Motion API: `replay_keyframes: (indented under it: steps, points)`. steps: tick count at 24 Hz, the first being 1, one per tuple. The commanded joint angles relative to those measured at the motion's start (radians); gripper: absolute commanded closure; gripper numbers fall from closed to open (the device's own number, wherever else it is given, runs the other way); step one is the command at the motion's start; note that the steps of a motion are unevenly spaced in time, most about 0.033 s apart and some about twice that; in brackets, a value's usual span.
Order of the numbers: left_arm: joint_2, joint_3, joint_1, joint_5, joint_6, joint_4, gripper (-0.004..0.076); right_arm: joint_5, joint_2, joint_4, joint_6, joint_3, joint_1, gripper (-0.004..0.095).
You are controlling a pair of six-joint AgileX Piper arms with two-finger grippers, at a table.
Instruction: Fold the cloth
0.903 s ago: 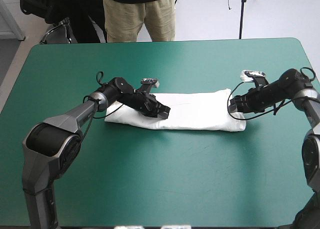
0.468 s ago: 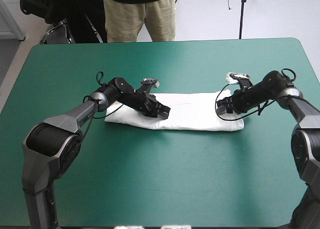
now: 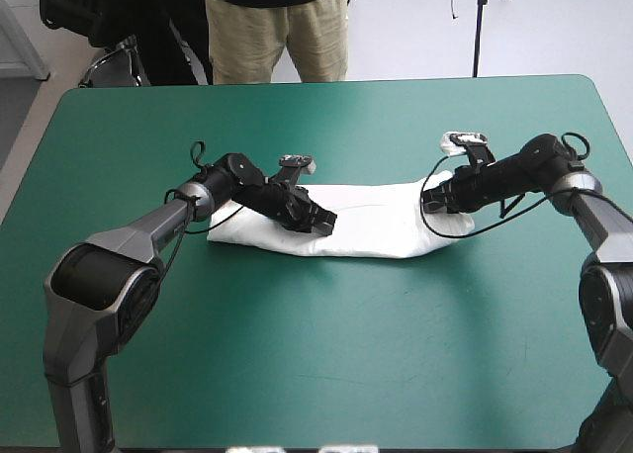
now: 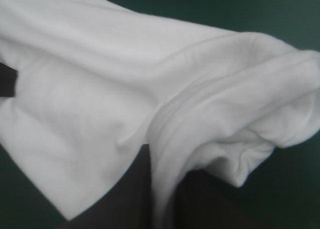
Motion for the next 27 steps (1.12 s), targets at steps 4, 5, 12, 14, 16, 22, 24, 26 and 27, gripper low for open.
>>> replay_keyframes:
  steps: [4,5,12,14,16,22,24,26,27]
  points:
    - [-0.199,-0.055,-0.005,0.003,-0.006,0.106,0.0741,0.046,-0.080,0.064,0.031,-0.127,0.090,0.0906]
    - [-0.239,-0.065,-0.005,0.010,-0.028,0.164,0.0741,0.046,-0.080,0.061,0.043,-0.145,0.109,0.0906]
    - [-0.525,-0.170,-0.005,0.214,-0.267,0.661,0.0741,0.043,-0.065,-0.062,0.201,-0.358,0.319,0.0906]
    - [-0.639,-0.201,-0.005,0.293,-0.337,0.785,0.0741,0.048,-0.021,-0.152,0.276,-0.483,0.415,0.0906]
    - [-0.726,-0.214,-0.005,0.326,-0.387,0.845,0.0741,0.079,0.059,-0.238,0.349,-0.627,0.497,0.0906]
    - [-0.841,-0.214,-0.005,0.397,-0.428,0.883,0.0741,0.300,0.462,-0.397,0.512,-1.198,0.646,0.0906]
    - [-0.841,-0.214,-0.005,0.410,-0.428,0.885,0.0741,0.320,0.524,-0.408,0.520,-1.285,0.661,0.0905]
    - [-0.841,-0.209,-0.005,0.419,-0.428,0.885,0.0741,0.310,0.561,-0.351,0.483,-1.340,0.682,0.0838]
    - [-0.841,-0.204,-0.005,0.419,-0.433,0.888,0.0741,0.286,0.573,-0.310,0.448,-1.355,0.695,0.0718]
